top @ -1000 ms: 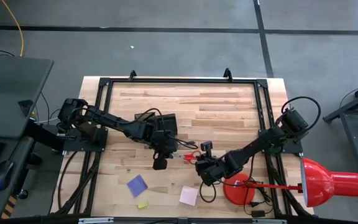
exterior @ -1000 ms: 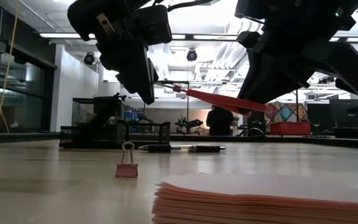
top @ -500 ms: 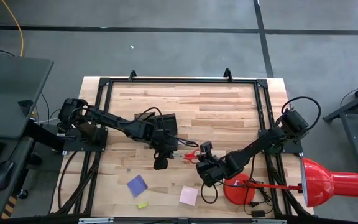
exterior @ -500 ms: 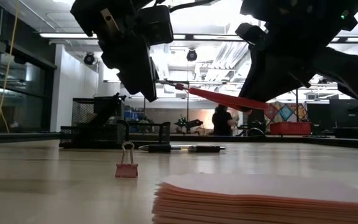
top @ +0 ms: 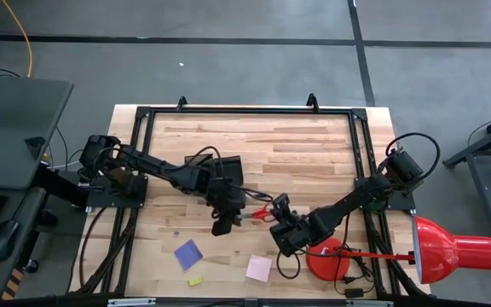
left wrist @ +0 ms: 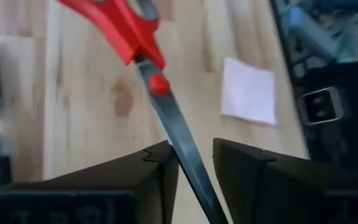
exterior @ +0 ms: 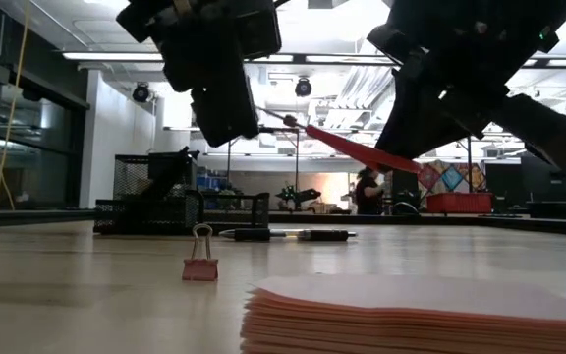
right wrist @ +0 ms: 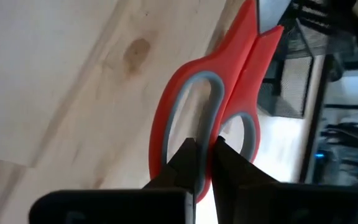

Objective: Pick and place office supplies into organizer
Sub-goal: Put the scissors into the desk organizer

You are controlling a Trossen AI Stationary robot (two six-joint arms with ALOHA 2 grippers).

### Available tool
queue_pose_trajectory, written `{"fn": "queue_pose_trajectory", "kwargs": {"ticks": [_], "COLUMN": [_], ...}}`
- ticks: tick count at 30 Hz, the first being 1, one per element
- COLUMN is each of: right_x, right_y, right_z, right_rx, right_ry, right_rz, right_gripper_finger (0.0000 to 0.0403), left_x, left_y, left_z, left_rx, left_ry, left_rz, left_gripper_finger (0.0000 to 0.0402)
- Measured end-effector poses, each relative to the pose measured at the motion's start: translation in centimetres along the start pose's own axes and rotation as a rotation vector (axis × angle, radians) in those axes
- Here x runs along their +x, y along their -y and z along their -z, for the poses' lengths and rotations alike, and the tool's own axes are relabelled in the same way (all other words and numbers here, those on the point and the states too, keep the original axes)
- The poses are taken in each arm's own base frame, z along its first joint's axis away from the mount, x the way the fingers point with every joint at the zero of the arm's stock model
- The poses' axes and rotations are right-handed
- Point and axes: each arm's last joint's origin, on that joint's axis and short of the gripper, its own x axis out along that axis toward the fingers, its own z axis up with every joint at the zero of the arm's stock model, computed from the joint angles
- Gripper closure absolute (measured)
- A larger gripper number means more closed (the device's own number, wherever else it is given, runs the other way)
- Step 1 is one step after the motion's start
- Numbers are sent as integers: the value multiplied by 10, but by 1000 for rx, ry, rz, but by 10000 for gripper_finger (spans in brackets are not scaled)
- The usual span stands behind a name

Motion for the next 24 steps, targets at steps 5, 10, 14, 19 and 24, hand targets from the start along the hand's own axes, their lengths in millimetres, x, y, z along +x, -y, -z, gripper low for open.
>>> {"fn": "queue_pose_trajectory", "kwargs": {"ticks": [5,10,14,19,24], "right_x": [-2,-6,-10,-13,-12], "right_y": [0,-3,-8,-10,-10], "right_z": [0,1,1,0,1], "right_rx": [-70,-153,-238,-215,-184], "right_ry": [-19,-39,-46,-35,-43], "right_rz": [68,110,116,127,138], "right_gripper_finger": [396,399,395,399,398], "left_x": [0,0,0,0,4], "left_y": [2,2,2,1,-2], "left_z": [-3,-3,-3,-1,1], "left_rx": [-34,-77,-87,-96,-86], "left_ry": [25,22,23,9,-10], "left_rz": [28,38,39,21,-9], "left_gripper_finger": [280,278,312,380,373]}}
